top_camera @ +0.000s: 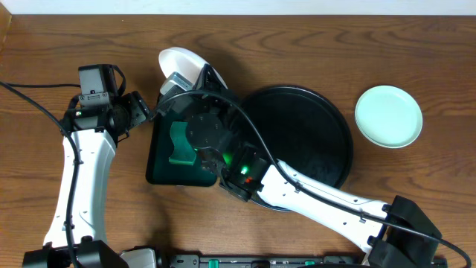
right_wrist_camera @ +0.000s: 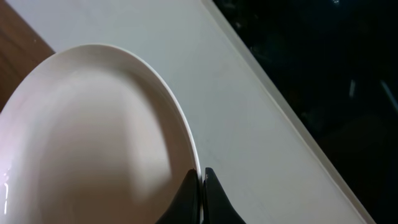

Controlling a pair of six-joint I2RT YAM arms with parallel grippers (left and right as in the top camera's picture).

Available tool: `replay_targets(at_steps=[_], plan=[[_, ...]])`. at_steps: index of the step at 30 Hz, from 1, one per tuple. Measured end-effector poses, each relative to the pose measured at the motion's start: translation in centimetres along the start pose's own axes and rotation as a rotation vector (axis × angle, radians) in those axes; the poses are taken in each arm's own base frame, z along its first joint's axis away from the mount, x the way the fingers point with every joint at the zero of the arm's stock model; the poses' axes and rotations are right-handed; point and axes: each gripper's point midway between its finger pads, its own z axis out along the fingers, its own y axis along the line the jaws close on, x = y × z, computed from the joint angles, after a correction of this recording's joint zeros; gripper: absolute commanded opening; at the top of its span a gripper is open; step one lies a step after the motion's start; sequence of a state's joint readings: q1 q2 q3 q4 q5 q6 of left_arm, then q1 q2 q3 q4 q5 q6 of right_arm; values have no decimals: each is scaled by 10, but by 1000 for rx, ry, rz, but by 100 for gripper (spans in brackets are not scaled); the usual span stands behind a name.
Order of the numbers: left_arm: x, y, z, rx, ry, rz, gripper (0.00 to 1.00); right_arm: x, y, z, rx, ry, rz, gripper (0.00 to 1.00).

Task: Clean dirty plates on tray and stack at the side
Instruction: 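Swing the white plate left over the dark green tray, right gripper, then carry the white plate right toward the pale green plate, right gripper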

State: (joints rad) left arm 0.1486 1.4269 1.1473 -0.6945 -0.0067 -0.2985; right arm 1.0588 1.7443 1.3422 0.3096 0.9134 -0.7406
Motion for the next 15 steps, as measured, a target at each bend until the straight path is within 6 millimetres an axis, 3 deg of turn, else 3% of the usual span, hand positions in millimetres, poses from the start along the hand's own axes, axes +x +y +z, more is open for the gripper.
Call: replay_targets(at_steps=[9, 15], plan=[[0, 0, 0, 0, 0, 0, 80, 18, 7, 4, -26, 59, 131, 1], [0, 0, 0, 0, 0, 0, 80, 55, 12, 12, -39, 180, 279, 1]])
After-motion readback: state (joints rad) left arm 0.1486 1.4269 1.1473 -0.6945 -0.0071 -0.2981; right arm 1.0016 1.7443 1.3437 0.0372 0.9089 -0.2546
